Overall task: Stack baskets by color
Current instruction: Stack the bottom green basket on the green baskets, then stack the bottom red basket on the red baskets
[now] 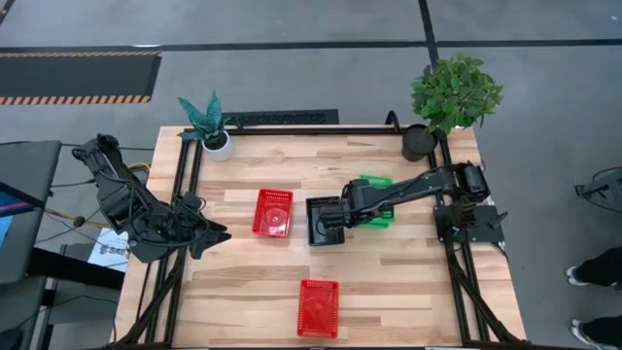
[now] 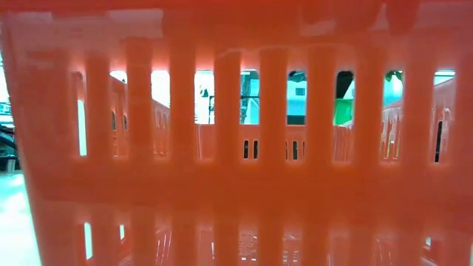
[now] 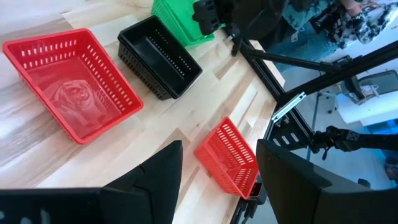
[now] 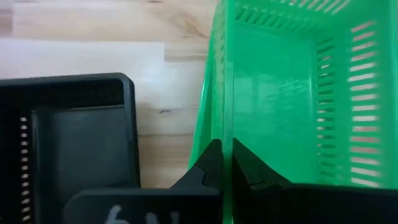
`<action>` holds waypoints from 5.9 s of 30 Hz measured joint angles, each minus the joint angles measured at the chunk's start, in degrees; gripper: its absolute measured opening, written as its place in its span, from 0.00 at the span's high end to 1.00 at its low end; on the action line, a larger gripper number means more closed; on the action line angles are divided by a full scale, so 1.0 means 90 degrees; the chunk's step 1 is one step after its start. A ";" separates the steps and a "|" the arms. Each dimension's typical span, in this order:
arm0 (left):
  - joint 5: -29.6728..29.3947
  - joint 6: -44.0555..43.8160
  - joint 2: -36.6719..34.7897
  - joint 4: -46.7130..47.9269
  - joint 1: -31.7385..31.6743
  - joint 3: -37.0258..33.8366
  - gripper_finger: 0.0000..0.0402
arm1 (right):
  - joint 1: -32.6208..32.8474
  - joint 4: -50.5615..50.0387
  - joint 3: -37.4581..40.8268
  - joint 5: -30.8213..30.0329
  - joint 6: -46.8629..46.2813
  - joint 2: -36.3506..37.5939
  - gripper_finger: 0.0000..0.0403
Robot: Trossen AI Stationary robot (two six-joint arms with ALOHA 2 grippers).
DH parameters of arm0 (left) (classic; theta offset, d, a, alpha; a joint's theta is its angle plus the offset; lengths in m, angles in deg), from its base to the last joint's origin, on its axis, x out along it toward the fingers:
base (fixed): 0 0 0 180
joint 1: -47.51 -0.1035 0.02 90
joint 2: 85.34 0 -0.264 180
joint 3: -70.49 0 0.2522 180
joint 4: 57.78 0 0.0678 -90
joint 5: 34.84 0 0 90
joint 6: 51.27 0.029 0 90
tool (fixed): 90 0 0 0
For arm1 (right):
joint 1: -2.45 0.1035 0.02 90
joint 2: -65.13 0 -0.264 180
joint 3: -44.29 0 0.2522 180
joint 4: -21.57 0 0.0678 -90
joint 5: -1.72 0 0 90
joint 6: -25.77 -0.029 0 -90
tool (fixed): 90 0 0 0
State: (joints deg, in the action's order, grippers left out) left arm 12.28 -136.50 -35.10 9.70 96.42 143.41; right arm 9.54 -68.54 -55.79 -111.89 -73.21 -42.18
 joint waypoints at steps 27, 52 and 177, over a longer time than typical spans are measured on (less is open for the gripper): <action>0.0002 -0.0092 0.0002 0.0092 0.0000 0.0000 0.52 | -0.0070 -0.0481 -0.0071 0.0411 0.1081 -0.0487 0.60; 0.0182 0.0016 0.0002 0.0103 0.0002 0.0002 0.52 | 0.3089 0.2916 -0.1100 0.0397 -0.0909 -0.0715 0.44; -0.0338 0.0078 -0.0003 0.0150 0.0000 0.0002 0.52 | 0.0381 0.2791 -0.1629 0.0551 0.2409 -0.0218 0.99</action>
State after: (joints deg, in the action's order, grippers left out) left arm 9.25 -135.80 -35.13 11.05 96.42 143.43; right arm 12.97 -43.42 -70.44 -106.93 -51.53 -44.15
